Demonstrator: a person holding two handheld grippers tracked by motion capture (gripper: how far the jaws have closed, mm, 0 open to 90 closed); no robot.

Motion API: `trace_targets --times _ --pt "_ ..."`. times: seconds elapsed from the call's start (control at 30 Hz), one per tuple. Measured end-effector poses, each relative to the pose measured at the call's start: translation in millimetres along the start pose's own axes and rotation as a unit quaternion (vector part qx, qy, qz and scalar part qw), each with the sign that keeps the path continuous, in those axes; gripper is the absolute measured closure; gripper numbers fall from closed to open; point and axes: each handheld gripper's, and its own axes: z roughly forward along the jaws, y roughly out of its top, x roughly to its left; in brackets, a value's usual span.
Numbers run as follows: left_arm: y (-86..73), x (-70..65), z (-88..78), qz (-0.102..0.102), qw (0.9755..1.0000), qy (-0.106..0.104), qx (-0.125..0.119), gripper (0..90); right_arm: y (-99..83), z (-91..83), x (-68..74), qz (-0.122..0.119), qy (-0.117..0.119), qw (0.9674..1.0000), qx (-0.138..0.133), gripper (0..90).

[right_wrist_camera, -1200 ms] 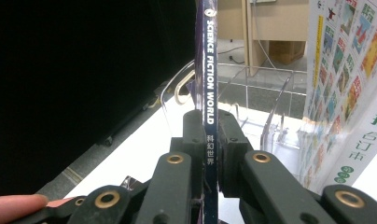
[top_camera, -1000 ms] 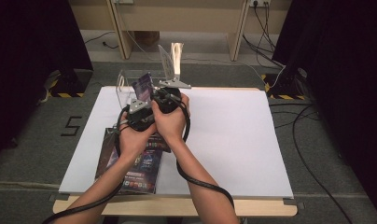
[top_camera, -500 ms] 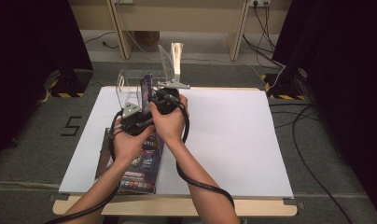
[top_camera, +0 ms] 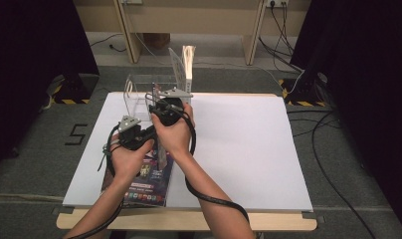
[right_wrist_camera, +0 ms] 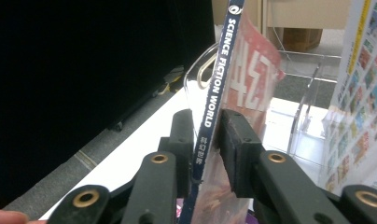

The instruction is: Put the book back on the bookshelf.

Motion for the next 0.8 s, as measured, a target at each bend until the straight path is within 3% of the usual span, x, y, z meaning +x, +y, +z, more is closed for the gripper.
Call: trace_targets --times 0.2,0.4,0.5,0.57,0.8 --pt "-2.1 13.8 -4.7 -0.021 0.9996 0.002 0.017 82.6 -2.4 8.0 4.3 -0.009 0.009 0.9998 0.012 67.4" --pt "-4.0 25.5 -7.2 -0.038 0.9992 -0.012 0.009 83.9 0.5 13.2 4.2 -0.025 0.028 0.9989 0.027 64.1" --pt "-2.9 31.2 -9.1 -0.043 0.999 -0.015 0.001 84.0 2.4 7.5 3.3 -0.017 0.062 0.9976 0.026 63.2" --pt "-2.0 33.7 -10.7 -0.042 0.999 -0.016 -0.001 84.0 3.6 0.0 3.2 -0.025 0.068 0.9972 0.016 62.2" --pt "-0.1 41.4 -18.4 -0.039 0.9987 -0.029 -0.015 84.2 1.1 -26.4 -18.9 -0.02 0.059 0.998 0.009 61.6"
